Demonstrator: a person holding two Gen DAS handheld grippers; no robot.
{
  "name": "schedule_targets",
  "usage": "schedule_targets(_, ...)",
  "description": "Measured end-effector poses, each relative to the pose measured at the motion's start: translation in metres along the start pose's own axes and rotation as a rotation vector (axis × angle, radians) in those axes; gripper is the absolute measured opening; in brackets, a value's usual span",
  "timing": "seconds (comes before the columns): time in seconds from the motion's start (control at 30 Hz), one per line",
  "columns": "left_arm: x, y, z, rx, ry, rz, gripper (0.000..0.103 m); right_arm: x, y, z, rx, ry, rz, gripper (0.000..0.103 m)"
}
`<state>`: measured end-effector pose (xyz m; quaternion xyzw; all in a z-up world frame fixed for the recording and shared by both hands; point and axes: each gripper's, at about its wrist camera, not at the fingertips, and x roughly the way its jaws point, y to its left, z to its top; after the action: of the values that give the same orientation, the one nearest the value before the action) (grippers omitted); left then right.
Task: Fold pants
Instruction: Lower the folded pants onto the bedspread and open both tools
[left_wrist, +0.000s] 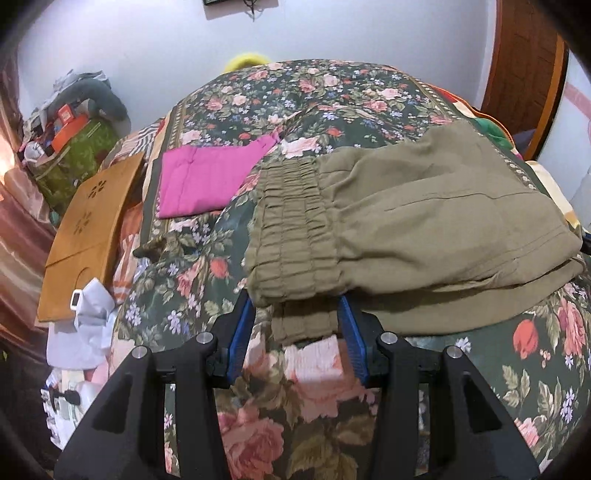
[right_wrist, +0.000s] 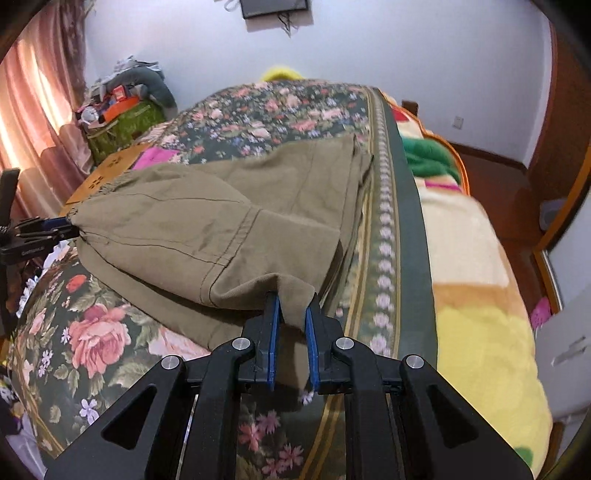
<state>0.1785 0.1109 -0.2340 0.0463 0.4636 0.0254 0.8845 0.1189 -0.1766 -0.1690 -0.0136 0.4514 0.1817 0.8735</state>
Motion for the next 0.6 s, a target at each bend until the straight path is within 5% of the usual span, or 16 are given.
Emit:
schedule_targets(0.2, -0.020, 0.005, 0.001, 0.002, -0.020, 0.015, 0.047, -0.014, 0.003, -0.006, -0.018, 0.017, -0.046, 0.014)
schedule_targets(0.3, -0.034, 0.005, 0.007, 0.004, -0.050, 0.039, 0.076, -0.025, 0.009, -0.005, -0.040, -0.003, -0.060, 0.020)
schedule_targets(0.33, -0.039, 0.005, 0.008, 0.002, -0.070, 0.040, 0.091, -0.030, 0.011, -0.003, -0.043, -0.016, -0.060, 0.026)
schedule_targets(0.37, -0.044, 0.004, 0.009, 0.002, -0.094, 0.040, 0.096, -0.034, 0.014, -0.001, -0.049, -0.030, -0.060, 0.037)
schedule_targets(0.47, -0.050, -0.007, 0.014, 0.056, -0.102, 0.027, 0.097, -0.046, 0.028, 0.007, -0.081, -0.097, -0.069, 0.064)
schedule_targets(0.6, -0.042, -0.033, 0.016, 0.180, -0.096, 0.080, 0.097, -0.047, 0.046, 0.014, -0.128, -0.137, -0.042, 0.077)
